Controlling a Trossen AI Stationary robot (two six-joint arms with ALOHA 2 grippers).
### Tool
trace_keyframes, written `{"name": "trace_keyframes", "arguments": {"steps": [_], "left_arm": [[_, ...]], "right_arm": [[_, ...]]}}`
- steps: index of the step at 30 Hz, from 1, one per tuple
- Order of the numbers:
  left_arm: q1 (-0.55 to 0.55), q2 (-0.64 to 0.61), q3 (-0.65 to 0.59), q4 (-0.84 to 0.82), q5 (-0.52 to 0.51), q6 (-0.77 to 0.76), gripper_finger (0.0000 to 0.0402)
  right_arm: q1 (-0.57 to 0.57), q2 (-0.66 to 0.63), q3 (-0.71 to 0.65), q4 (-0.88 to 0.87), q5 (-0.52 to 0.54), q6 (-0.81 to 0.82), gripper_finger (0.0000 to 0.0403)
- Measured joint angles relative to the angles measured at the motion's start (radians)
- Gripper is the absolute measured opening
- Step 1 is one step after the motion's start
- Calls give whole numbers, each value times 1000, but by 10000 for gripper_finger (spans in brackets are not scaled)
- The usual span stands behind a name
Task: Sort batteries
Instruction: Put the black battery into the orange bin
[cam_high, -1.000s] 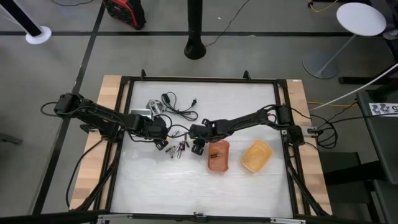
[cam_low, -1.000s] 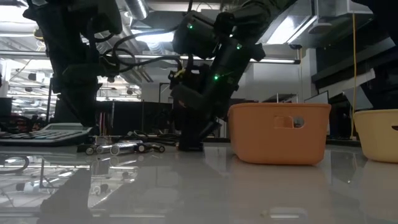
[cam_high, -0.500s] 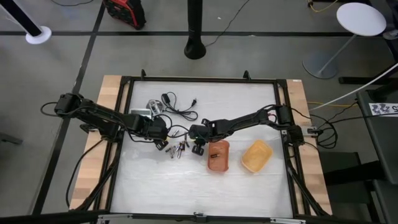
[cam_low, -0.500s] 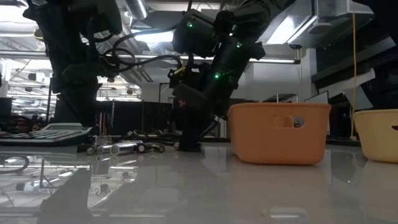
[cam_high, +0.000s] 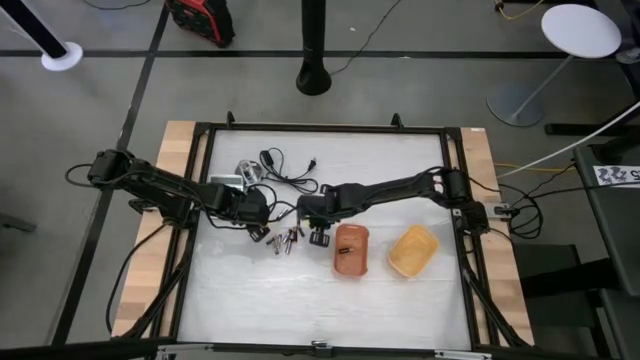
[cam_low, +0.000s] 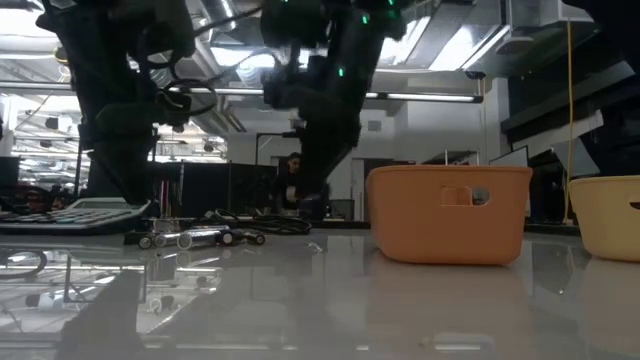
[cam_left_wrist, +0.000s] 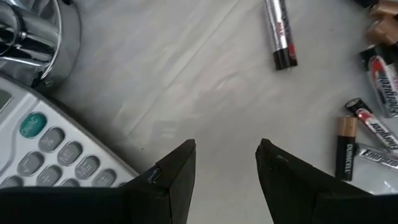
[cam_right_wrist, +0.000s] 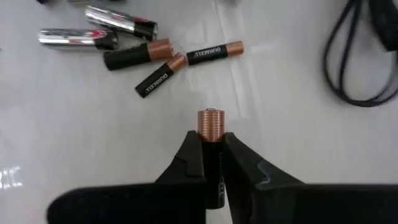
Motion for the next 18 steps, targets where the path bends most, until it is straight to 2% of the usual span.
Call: {"name": "trace_keyframes", "arguments": {"steps": [3,9,13,18], "left_arm": [[0,0,0,-19,0,0,157],[0,0,0,-16,0,0,157],[0,0,0,6,-1,0,157],[0,3,0,91,-21,34,157]], "right_arm": [[1,-1,82,-128,-10,-10,19],[4,-2,221,-350,-151,-8,20],[22,-4,251,-470,-234,17,20],[81,-4,250,-572,-244,19,21]]}}
